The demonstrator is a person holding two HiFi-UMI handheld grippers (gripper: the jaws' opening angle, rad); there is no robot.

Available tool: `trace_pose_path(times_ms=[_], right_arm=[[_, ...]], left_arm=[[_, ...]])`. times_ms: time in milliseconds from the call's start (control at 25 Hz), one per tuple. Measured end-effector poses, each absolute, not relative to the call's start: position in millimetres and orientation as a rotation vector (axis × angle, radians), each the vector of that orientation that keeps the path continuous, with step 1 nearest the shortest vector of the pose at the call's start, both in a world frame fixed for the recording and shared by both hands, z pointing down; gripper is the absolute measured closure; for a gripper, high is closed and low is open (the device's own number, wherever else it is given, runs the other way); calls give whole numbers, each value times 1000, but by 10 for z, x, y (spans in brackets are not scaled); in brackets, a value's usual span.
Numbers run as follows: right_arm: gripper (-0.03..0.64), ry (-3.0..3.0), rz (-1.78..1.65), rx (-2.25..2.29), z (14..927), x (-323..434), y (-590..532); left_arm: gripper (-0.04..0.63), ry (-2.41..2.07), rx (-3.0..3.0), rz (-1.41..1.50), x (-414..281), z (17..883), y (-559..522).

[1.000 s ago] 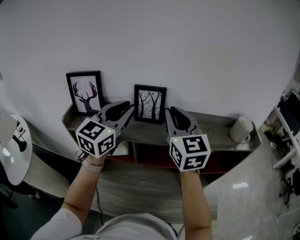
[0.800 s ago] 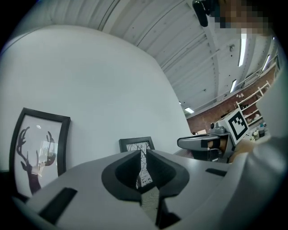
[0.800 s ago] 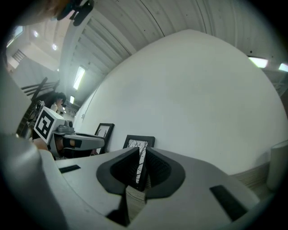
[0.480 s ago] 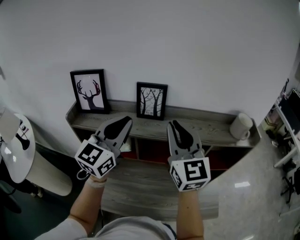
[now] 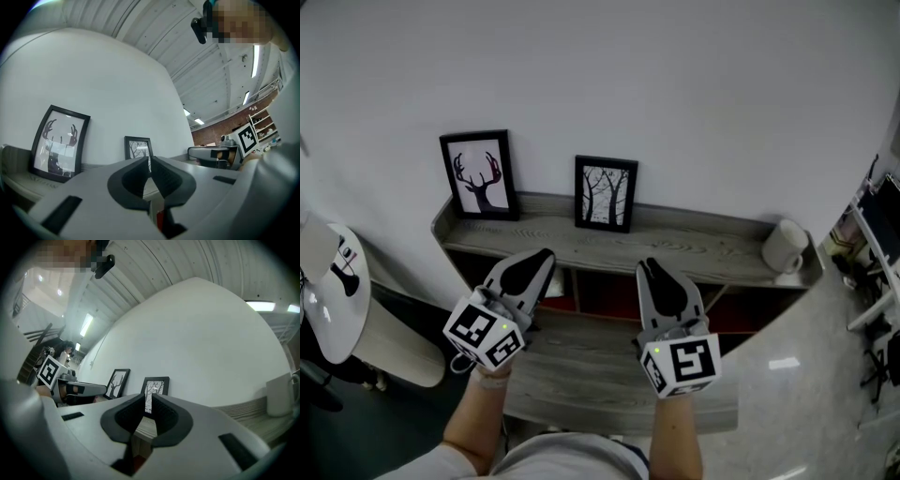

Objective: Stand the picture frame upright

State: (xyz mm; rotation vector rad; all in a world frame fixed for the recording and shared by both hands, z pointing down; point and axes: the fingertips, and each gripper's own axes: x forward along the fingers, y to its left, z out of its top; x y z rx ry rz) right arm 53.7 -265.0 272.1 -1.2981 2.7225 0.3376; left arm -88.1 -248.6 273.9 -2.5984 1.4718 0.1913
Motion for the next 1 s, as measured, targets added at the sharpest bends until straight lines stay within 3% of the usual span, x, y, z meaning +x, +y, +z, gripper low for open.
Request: trace_pose_path(times_ms=[1000], right_arm=[[567, 2742, 266, -1299, 2914, 449, -2610]], left_arm=[[569, 1479, -2647, 227, -923, 2923, -2422]])
